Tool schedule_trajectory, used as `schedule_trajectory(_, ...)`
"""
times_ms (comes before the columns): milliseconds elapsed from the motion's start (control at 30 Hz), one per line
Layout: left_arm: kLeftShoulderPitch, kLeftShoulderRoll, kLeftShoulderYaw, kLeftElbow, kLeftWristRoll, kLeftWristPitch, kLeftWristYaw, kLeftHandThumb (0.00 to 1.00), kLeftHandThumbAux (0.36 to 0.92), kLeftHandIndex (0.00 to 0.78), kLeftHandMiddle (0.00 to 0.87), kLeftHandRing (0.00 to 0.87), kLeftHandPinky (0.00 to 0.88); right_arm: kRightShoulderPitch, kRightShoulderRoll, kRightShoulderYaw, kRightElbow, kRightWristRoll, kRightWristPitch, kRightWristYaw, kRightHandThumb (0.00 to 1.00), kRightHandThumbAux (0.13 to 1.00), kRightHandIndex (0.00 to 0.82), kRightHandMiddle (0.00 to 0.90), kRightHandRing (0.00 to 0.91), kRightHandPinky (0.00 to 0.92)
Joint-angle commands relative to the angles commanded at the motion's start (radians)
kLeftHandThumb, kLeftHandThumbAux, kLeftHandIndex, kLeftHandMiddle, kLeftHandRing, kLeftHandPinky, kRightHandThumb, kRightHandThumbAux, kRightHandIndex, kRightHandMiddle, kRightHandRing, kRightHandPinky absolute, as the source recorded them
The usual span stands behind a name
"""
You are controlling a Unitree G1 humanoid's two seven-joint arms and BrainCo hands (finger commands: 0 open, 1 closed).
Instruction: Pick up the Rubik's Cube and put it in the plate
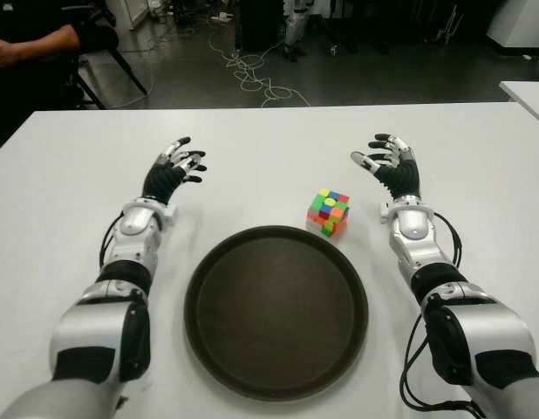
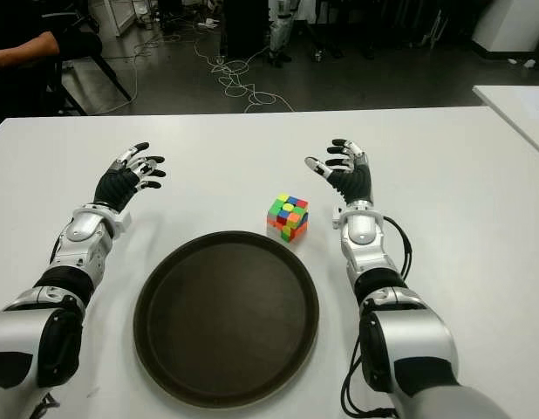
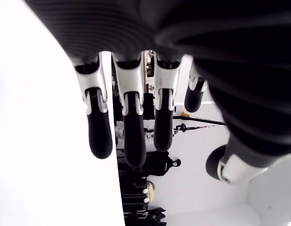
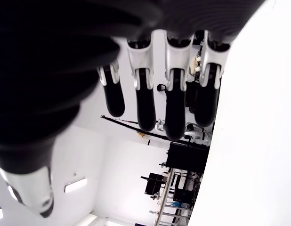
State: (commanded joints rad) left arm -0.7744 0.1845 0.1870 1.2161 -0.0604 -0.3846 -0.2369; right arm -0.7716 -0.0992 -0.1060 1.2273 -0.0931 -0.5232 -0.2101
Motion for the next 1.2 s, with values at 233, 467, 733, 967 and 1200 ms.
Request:
schedule_trajectory(233, 0.003, 0.003, -0.003, 0.0, 0.004, -0.008, 0.003, 0.332, 0.587, 0.119, 0.3, 0.364, 0.419, 0.001, 0.001, 0.002, -0.002, -0.002, -0.002, 0.0, 0.045, 0.664, 0.283, 0.326, 0.356, 0.376)
schedule_trajectory(467, 0.008, 0.002, -0.003, -0.001, 0.001, -0.011, -0.002, 0.352, 0.593, 0.116, 0.295, 0.361, 0.415, 0.003, 0.002, 0.005, -0.002, -0.008, -0.003, -0.011, 0.06, 0.671, 0.272, 0.321, 0.352, 0.382)
schedule_trajectory(733, 0.013, 0.002, 0.0, -0.003, -0.004, -0.016, -0.007, 0.375, 0.608, 0.116, 0.301, 0.372, 0.435, 0.007, 0.003, 0.011, -0.005, -0.014, -0.005, -0.025, 0.092, 0.677, 0.277, 0.321, 0.352, 0.378)
schedule_trajectory(967, 0.017, 0.001, 0.001, -0.006, -0.005, -0.012, -0.005, 0.362, 0.603, 0.116, 0.302, 0.371, 0.434, 0.013, 0.003, 0.021, -0.012, -0.023, -0.013, -0.042, 0.118, 0.677, 0.277, 0.327, 0.353, 0.376)
schedule_trajectory(1200, 0.018, 0.004, 0.002, -0.009, -0.006, -0.011, -0.01, 0.361, 0.611, 0.117, 0.3, 0.369, 0.436, 0.019, -0.002, 0.053, -0.019, -0.059, -0.036, -0.083, 0.219, 0.668, 0.258, 0.308, 0.339, 0.364)
